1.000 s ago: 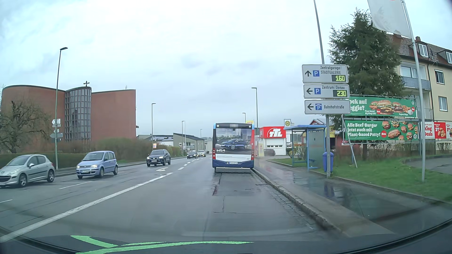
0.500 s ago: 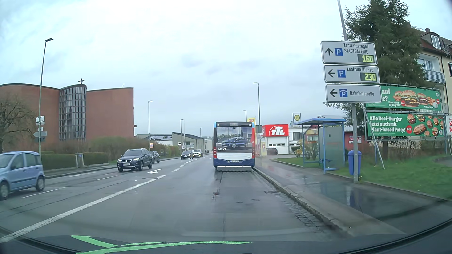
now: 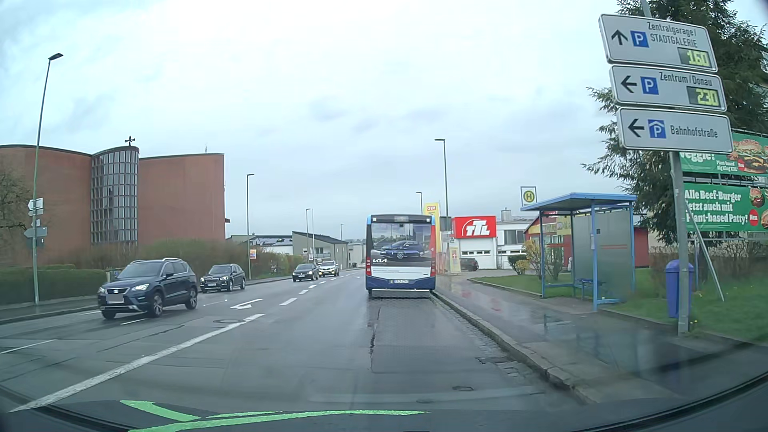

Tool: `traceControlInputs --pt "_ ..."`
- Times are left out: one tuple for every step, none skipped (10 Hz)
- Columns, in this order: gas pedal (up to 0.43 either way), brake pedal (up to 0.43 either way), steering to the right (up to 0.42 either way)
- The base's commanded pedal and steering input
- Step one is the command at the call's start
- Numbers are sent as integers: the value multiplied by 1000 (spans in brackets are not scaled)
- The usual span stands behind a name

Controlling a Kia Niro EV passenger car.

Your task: Follow the waypoints while adhering to traffic rules and regulations

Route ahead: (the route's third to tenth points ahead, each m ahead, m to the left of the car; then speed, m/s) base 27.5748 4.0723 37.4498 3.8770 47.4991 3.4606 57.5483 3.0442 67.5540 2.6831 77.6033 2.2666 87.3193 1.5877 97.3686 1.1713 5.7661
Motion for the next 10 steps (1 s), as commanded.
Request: traceControlInputs --pt "157 0 -16" --pt "157 0 -18" --pt "169 0 -20" --pt "189 0 -22" --pt "189 0 -25" --pt "189 0 -29" --pt "209 0 -29" --pt "209 0 -34" --pt "209 0 -41" --pt "220 0 -45"
